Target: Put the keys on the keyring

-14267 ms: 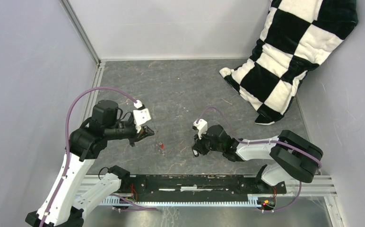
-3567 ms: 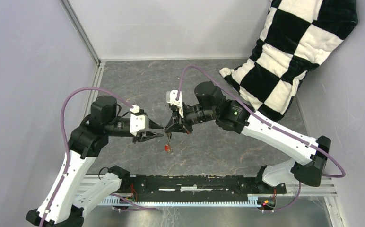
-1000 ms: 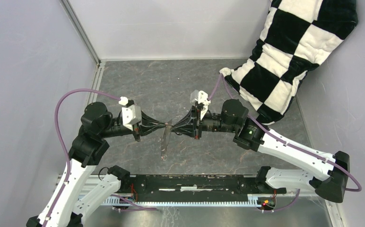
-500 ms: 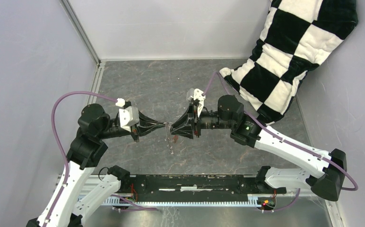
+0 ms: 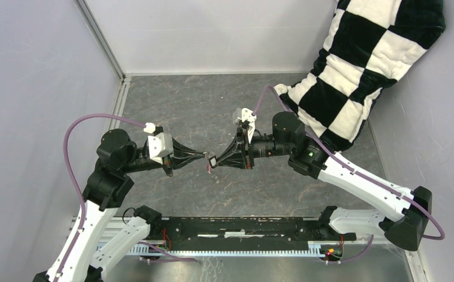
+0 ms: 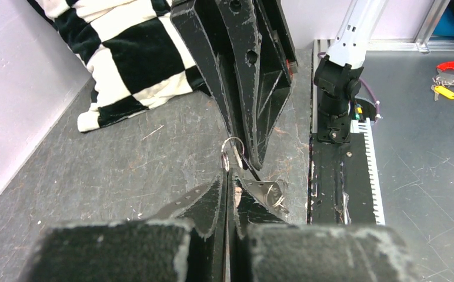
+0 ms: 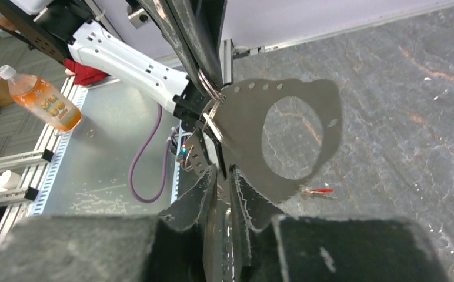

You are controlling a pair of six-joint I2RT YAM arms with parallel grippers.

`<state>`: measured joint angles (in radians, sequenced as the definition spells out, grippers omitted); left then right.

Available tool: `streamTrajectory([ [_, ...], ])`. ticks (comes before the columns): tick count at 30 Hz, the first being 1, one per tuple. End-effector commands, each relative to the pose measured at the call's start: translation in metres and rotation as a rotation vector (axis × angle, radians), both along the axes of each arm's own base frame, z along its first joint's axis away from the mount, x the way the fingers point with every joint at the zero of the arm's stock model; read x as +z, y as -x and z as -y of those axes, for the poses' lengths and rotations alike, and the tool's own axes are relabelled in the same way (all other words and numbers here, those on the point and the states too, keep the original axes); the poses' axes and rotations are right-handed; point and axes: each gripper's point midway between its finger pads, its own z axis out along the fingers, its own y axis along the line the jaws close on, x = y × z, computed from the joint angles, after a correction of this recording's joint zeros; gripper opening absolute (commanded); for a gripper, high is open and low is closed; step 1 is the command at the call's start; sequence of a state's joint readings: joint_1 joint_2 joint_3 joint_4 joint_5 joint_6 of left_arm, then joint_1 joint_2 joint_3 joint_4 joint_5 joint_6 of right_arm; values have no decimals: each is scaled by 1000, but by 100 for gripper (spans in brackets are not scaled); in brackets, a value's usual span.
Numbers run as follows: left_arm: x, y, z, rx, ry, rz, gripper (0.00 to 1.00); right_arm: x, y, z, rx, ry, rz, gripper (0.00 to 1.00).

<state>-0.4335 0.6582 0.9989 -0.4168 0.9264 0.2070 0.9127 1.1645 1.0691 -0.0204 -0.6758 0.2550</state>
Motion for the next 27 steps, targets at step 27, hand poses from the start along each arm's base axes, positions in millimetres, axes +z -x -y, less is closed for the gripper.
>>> streamTrajectory([
  [27, 20, 6, -1, -23, 24, 96, 2, 65, -8, -21, 127, -83, 242, 43],
])
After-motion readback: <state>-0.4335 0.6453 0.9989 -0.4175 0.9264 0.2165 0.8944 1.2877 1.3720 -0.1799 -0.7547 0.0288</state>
